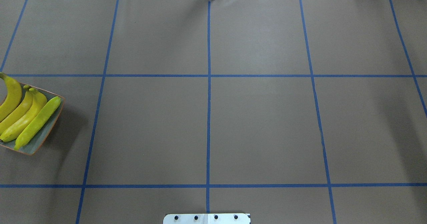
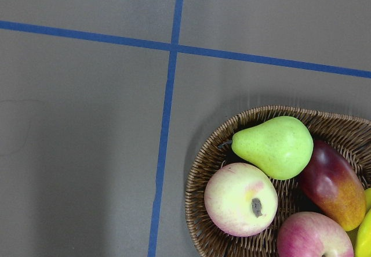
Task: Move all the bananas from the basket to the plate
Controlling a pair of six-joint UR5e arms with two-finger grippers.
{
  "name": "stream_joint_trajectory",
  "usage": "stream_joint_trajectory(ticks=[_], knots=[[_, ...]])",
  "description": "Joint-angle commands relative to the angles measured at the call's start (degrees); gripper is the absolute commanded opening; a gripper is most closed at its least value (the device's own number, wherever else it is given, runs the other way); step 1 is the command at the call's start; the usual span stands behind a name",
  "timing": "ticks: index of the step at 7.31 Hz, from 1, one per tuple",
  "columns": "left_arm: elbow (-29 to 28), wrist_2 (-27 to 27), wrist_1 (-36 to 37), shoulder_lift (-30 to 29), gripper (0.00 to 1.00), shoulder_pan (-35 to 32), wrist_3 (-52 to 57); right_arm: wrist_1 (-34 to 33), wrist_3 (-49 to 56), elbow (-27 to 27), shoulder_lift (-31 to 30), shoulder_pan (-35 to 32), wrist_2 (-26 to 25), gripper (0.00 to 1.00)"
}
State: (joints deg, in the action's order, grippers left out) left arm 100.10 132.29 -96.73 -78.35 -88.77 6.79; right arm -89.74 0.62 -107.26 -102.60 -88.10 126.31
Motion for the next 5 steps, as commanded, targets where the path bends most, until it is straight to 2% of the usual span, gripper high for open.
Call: stream_joint_trajectory(ticks=[1, 5], knots=[[0.3, 0.0, 0.0, 0.0, 1.00, 0.0, 0.1, 0.0, -0.4, -0.1, -0.1, -0.1, 0.3, 1.00], [2.3, 0.1, 0.1, 1.1, 1.00, 0.1, 0.1, 0.0, -0.4, -0.2, -0.1, -0.1, 0.3, 1.00]])
